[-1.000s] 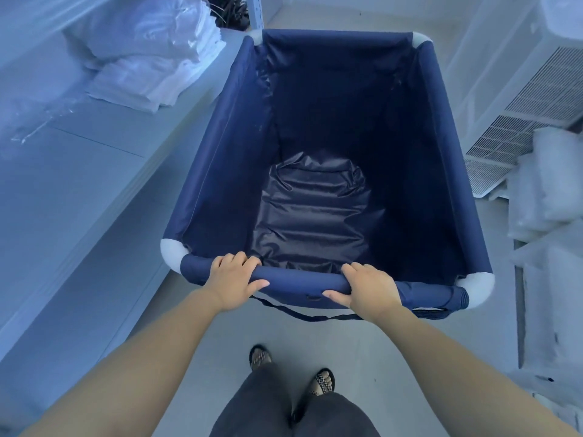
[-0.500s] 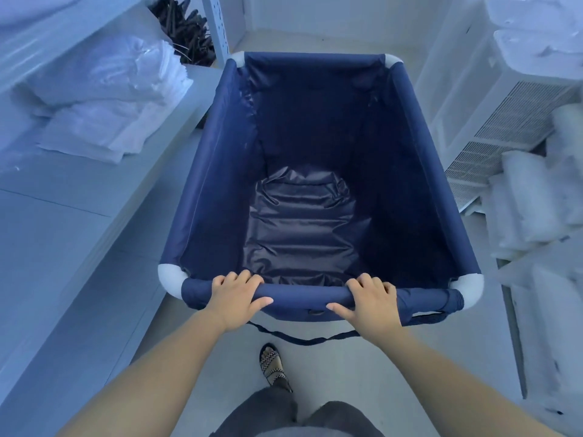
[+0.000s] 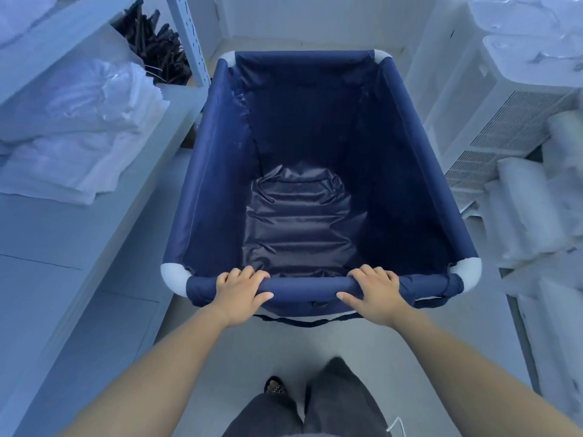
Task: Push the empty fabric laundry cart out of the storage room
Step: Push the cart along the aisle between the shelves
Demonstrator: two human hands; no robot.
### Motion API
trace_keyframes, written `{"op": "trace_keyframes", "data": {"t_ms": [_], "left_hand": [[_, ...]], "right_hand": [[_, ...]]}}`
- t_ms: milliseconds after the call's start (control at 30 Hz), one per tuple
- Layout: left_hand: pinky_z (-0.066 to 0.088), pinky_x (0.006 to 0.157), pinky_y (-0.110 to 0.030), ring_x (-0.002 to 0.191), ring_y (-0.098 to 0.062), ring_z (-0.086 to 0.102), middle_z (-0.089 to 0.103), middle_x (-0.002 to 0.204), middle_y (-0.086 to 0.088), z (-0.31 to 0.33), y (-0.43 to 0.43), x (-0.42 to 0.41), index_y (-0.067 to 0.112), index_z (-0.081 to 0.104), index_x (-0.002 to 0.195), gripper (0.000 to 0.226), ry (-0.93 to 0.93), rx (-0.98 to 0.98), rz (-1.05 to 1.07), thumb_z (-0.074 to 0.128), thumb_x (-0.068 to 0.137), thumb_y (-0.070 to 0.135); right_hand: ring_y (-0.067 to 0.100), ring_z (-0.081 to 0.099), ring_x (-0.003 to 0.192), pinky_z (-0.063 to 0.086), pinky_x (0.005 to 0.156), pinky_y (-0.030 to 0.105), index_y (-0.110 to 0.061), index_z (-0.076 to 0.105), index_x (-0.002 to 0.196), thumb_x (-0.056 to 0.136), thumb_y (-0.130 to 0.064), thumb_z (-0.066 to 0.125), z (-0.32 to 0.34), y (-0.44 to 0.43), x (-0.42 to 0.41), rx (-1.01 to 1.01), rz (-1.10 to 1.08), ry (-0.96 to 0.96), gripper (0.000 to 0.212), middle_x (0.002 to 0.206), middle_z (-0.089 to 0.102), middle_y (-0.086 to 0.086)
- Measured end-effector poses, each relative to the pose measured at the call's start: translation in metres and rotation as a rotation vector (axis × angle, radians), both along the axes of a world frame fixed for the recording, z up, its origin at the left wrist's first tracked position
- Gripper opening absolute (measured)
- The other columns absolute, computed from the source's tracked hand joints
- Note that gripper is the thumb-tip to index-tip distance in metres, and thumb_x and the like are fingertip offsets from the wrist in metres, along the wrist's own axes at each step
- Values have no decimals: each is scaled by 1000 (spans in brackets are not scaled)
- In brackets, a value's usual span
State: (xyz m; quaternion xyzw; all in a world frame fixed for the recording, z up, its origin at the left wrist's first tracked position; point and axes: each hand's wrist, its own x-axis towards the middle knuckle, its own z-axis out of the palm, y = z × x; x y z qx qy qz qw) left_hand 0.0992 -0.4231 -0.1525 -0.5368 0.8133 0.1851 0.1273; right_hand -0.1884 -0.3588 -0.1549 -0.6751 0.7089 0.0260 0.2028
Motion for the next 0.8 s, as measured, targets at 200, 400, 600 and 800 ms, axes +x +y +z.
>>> {"op": "trace_keyframes", "data": {"t_ms": [200, 400, 600, 800], "left_hand": [[28, 100, -39, 109, -20, 44, 46, 123, 7, 0, -58, -11, 34, 38, 131, 41, -25, -33, -10, 35, 94, 53], [27, 101, -36, 109, -20, 45, 48, 121, 7, 1, -123, -29, 34, 39, 130, 40, -52, -71, 22, 36, 94, 52], [24, 107, -36, 118, -20, 43, 47, 127, 4, 9, -193, -55, 33, 36, 133, 40, -94, -46, 65, 34, 96, 49], [19, 116, -46, 133, -20, 32, 41, 140, 2, 17, -244, -81, 32, 25, 142, 47, -133, -56, 105, 31, 98, 45]], "right_hand": [[22, 42, 111, 24, 101, 42, -29, 45, 123, 85, -65, 38, -2, -61, -12, 48, 18, -12, 52, 121, 49, -6], [23, 41, 116, 23, 103, 43, -27, 42, 126, 87, -62, 38, 1, -134, -31, 105, 53, -43, 52, 125, 48, -4], [27, 43, 117, 25, 103, 43, -23, 40, 128, 91, -58, 35, 8, -214, -56, 180, 99, -39, 52, 130, 47, 1], [29, 42, 119, 25, 106, 45, -17, 38, 126, 93, -56, 31, 14, -273, -67, 153, 117, 64, 52, 129, 47, 7]]}}
